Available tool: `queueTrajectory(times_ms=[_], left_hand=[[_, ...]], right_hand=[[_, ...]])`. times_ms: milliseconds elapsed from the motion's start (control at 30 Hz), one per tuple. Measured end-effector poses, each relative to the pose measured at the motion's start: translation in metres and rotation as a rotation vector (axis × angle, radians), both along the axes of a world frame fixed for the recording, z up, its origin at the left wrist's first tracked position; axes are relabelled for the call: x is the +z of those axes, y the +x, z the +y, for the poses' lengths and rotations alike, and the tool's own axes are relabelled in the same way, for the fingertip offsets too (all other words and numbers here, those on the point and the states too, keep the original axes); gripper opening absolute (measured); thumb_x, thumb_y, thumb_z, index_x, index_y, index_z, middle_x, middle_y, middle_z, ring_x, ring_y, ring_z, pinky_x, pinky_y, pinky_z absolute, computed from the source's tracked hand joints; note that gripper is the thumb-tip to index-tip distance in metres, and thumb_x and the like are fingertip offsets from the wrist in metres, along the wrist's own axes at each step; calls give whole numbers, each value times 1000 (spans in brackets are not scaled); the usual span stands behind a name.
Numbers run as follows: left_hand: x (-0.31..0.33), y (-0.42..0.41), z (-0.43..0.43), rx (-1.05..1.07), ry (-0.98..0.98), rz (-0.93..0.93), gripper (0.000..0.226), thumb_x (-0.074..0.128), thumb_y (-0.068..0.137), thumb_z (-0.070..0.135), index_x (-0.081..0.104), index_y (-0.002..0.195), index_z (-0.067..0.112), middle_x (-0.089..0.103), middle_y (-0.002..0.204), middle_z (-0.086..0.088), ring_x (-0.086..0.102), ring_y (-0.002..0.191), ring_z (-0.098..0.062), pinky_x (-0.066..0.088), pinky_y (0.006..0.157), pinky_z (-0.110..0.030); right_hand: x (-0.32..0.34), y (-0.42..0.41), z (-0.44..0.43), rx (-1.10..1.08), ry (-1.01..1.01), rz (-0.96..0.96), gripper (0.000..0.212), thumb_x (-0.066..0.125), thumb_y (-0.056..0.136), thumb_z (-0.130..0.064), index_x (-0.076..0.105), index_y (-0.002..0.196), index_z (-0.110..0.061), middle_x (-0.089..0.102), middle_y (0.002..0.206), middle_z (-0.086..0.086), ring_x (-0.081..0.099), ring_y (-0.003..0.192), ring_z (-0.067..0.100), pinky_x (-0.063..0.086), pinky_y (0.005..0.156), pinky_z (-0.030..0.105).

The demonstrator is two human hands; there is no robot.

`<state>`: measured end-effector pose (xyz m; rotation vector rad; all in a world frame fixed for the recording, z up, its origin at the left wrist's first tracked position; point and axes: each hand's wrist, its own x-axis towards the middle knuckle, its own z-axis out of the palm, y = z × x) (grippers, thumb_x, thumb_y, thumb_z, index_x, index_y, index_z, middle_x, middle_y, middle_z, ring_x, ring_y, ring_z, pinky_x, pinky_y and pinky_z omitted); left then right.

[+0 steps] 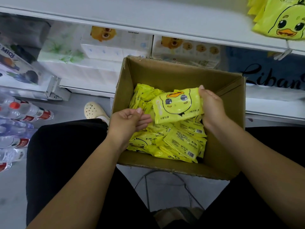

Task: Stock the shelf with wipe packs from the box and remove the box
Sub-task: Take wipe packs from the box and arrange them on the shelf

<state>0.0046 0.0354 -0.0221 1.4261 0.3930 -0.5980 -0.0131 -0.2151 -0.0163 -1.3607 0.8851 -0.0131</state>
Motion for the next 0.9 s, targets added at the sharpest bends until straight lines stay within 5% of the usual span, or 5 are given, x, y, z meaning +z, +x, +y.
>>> queueTrajectory(times_ms=[167, 300, 433, 700, 900], left_hand=[[-3, 2, -3, -57, -7, 71, 33, 61, 99, 36, 59, 116, 7, 69, 124, -7, 69, 113, -20, 57, 98, -38], [-9, 1, -10, -151, 36, 110, 30, 57, 100, 46, 58, 112, 19, 58, 139, -3, 58, 124, -16, 48, 104, -36], [-10, 2, -14, -110, -21, 156, 51, 53, 102, 47, 54, 137, 9, 66, 133, -4, 64, 120, -19, 49, 107, -41], [-7, 4, -9, 11, -24, 94, 34, 63, 98, 44, 74, 110, 15, 75, 118, -8, 67, 118, -30, 48, 107, -55], [2, 4, -11, 38, -1, -4, 26, 57, 104, 30, 56, 82, 17, 68, 99, -21, 66, 95, -31, 53, 98, -61]], right_hand=[[2, -3, -18, 32, -4, -22, 57, 63, 86, -55, 65, 128, -17, 65, 134, 3, 53, 134, 27, 33, 116, 56], [12, -9, -6, 124, 41, -45, 47, 61, 92, -53, 68, 123, -18, 66, 133, 4, 53, 134, 26, 32, 117, 53], [18, -11, 6, 236, 140, -67, 38, 51, 102, -35, 65, 125, -9, 71, 123, 13, 67, 116, 28, 56, 97, 39], [18, -11, 14, 238, 154, -66, 39, 52, 103, -33, 64, 127, -6, 73, 118, 12, 70, 111, 28, 56, 95, 42], [8, -8, 14, 167, 79, -60, 29, 57, 101, -33, 72, 112, -10, 75, 112, 9, 70, 111, 26, 47, 108, 52]])
